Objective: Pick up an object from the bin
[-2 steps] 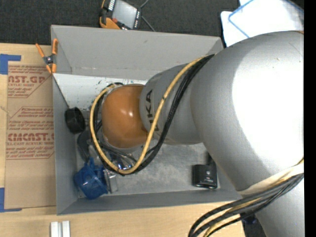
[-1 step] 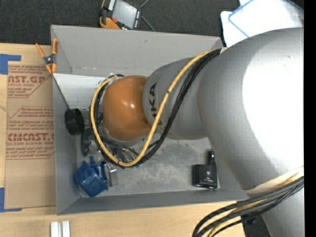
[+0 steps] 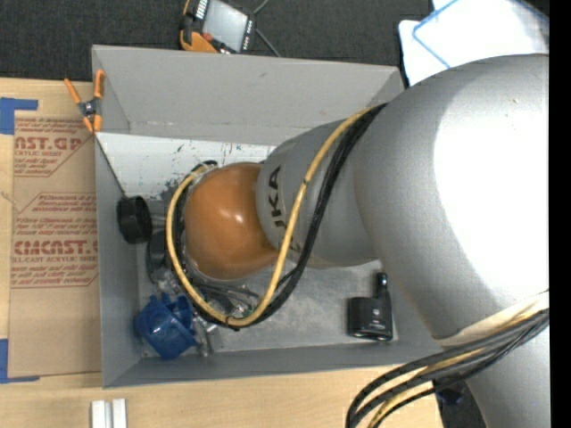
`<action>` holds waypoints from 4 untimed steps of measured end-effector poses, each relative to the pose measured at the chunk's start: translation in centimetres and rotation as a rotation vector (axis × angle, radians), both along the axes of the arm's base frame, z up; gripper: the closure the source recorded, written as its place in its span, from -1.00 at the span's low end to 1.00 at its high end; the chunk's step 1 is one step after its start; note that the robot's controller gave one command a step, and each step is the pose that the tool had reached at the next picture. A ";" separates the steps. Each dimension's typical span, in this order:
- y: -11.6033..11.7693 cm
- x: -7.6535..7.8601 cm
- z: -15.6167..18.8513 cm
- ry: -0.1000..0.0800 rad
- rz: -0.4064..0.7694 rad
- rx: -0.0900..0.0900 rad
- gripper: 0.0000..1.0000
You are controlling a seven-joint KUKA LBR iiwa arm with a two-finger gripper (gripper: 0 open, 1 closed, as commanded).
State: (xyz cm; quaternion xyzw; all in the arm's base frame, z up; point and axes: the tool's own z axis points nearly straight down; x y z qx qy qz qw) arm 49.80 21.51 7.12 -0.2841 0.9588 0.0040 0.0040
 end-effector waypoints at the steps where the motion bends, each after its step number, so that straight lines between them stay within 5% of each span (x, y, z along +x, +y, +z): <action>1: 0.8 1.4 -0.1 0.006 -0.242 -0.005 1.00; 3: 0.7 1.8 -0.1 0.005 -0.217 -0.003 1.00; 4: 1.4 1.0 0.0 0.000 -0.246 -0.019 1.00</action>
Offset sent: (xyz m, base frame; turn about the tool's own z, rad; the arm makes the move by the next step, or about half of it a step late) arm 0.0000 0.0000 0.0000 0.0000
